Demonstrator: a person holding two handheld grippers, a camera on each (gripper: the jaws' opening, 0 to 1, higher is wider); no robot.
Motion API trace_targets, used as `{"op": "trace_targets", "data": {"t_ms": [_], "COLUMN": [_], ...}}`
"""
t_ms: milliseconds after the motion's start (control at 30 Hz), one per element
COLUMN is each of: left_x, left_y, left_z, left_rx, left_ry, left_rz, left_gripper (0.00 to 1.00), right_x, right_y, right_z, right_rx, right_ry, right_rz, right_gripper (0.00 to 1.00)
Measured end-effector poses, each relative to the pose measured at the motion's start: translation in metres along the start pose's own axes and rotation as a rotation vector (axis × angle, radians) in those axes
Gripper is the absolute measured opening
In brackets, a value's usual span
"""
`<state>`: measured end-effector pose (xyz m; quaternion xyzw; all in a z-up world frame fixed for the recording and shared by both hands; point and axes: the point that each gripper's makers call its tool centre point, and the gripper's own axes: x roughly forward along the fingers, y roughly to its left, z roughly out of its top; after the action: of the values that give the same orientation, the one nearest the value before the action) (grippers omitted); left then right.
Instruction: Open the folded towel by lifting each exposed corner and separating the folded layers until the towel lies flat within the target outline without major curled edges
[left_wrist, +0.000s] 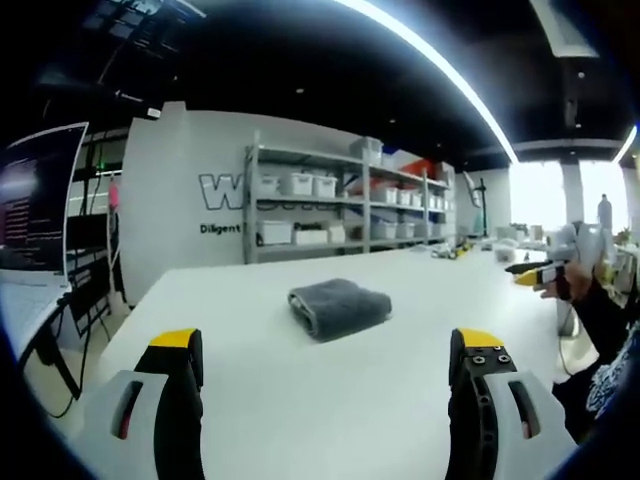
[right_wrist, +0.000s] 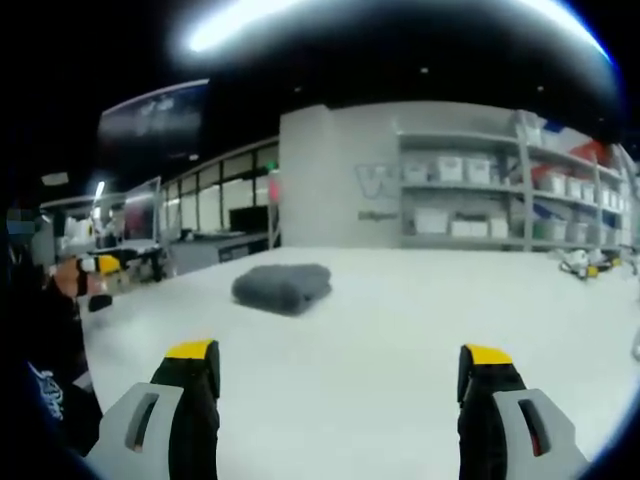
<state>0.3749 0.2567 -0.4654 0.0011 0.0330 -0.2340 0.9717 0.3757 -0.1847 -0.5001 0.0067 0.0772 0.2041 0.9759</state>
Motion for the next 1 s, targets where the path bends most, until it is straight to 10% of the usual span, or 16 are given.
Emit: {"op": "trace_targets", "data": {"t_ms": [1000], "left_x": [-0.002], "left_y": [0.006], "left_z": [0.000], "left_rx": [-0.001], "left_ry": [-0.020], "left_rz": [0.014], "left_gripper": [1.00], "right_x": [0.003], "right_y": [0.002], "right_z": [-0.006], "right_rx": [0.009], "right_ry": [0.013], "right_rz": [0.007], "right_gripper": [1.00]}}
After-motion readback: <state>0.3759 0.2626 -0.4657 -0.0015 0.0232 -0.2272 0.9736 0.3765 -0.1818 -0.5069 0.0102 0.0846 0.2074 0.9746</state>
